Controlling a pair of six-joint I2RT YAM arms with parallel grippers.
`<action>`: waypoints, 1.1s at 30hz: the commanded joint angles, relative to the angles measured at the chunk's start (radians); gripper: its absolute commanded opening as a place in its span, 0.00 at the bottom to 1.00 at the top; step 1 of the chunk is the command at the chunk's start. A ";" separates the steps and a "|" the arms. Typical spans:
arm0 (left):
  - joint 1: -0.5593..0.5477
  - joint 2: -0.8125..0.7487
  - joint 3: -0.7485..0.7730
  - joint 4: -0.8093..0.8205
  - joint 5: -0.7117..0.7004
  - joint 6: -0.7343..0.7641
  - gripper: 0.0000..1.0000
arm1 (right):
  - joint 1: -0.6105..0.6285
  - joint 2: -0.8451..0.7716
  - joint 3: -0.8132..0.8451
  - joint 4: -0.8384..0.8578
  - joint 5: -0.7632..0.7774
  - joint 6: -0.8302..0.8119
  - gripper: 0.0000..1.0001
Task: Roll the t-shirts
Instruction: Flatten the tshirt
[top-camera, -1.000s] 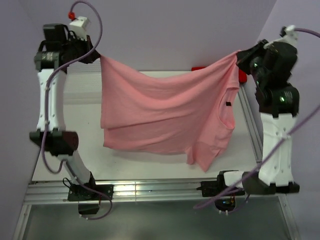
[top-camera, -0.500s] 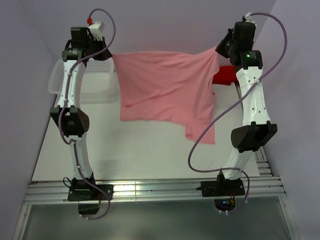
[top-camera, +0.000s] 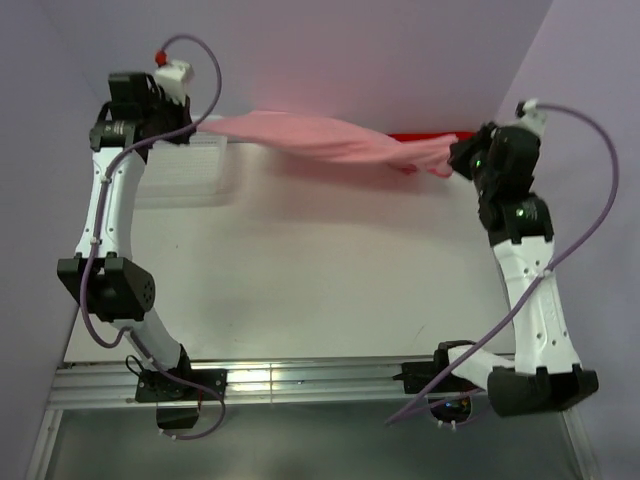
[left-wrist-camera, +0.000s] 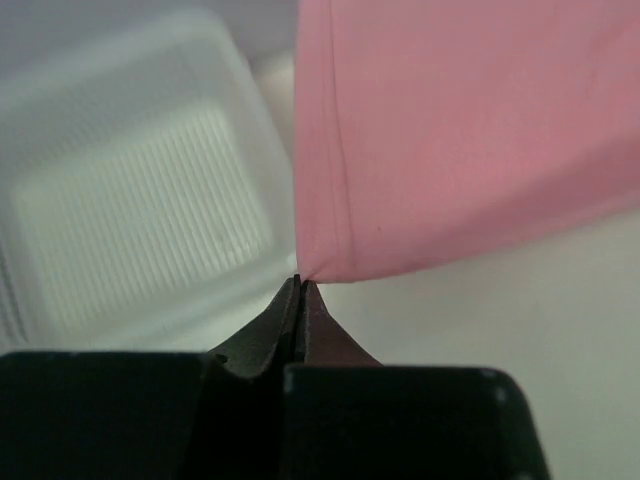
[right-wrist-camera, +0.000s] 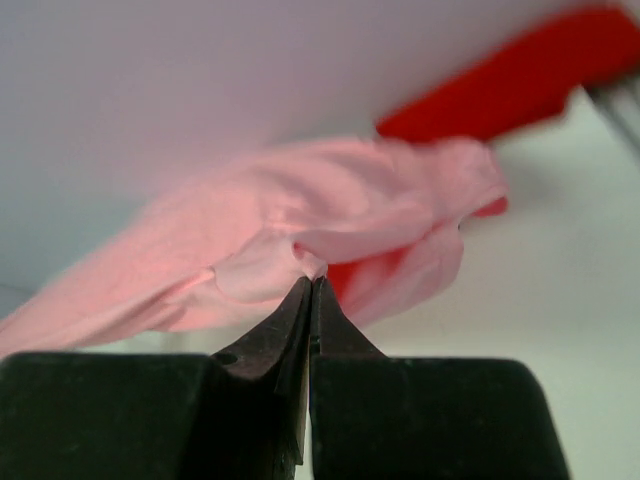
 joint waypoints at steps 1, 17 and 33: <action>0.024 -0.077 -0.309 -0.115 -0.046 0.182 0.00 | 0.004 -0.124 -0.351 0.056 -0.002 0.090 0.00; 0.027 -0.233 -1.020 -0.080 -0.055 0.424 0.00 | 0.010 -0.468 -1.128 0.093 -0.025 0.378 0.00; 0.035 -0.380 -1.210 -0.116 -0.115 0.575 0.05 | 0.008 -0.615 -1.197 -0.069 -0.038 0.406 0.28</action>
